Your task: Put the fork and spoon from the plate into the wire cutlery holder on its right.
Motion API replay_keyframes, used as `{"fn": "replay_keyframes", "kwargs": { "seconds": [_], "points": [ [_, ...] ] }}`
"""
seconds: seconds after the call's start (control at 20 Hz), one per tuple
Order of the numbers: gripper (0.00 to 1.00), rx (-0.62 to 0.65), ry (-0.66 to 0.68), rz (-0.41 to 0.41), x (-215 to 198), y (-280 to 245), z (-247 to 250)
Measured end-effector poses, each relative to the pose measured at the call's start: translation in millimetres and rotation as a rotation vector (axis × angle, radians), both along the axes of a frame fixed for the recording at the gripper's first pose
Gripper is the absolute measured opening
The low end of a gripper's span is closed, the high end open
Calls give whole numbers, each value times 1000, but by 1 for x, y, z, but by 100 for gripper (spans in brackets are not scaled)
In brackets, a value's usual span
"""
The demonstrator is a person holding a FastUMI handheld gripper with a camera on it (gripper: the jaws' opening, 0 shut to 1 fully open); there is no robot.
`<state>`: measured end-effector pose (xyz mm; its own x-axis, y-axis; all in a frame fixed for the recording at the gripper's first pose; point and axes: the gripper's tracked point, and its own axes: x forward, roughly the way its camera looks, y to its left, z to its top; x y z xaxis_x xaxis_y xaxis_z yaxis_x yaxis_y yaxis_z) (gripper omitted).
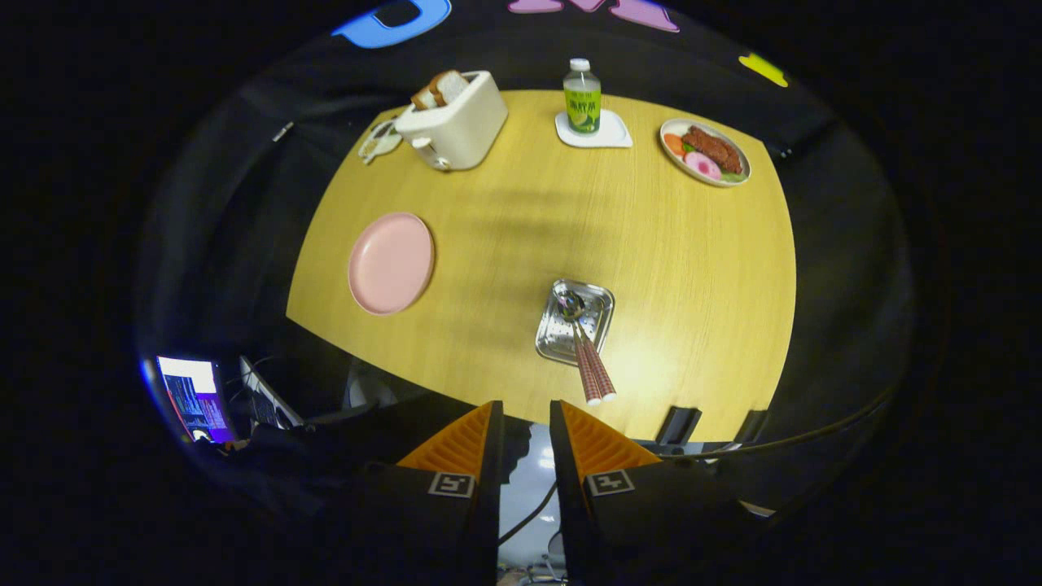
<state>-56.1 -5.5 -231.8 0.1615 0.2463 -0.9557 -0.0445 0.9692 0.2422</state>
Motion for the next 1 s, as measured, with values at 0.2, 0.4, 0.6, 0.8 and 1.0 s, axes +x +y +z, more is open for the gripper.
{"fn": "replay_keyframes", "kwargs": {
  "seconds": [0.2, 0.4, 0.6, 0.8, 1.0],
  "points": [
    [76, -25, -233, -76, 12, 18, 37],
    [100, -100, -491, -157, 39, 15, 71],
    [100, -163, -731, -244, 61, 11, 102],
    [100, -221, -973, -316, 69, 12, 143],
    [99, -224, -1061, -310, 70, 26, 161]
  ]
}}
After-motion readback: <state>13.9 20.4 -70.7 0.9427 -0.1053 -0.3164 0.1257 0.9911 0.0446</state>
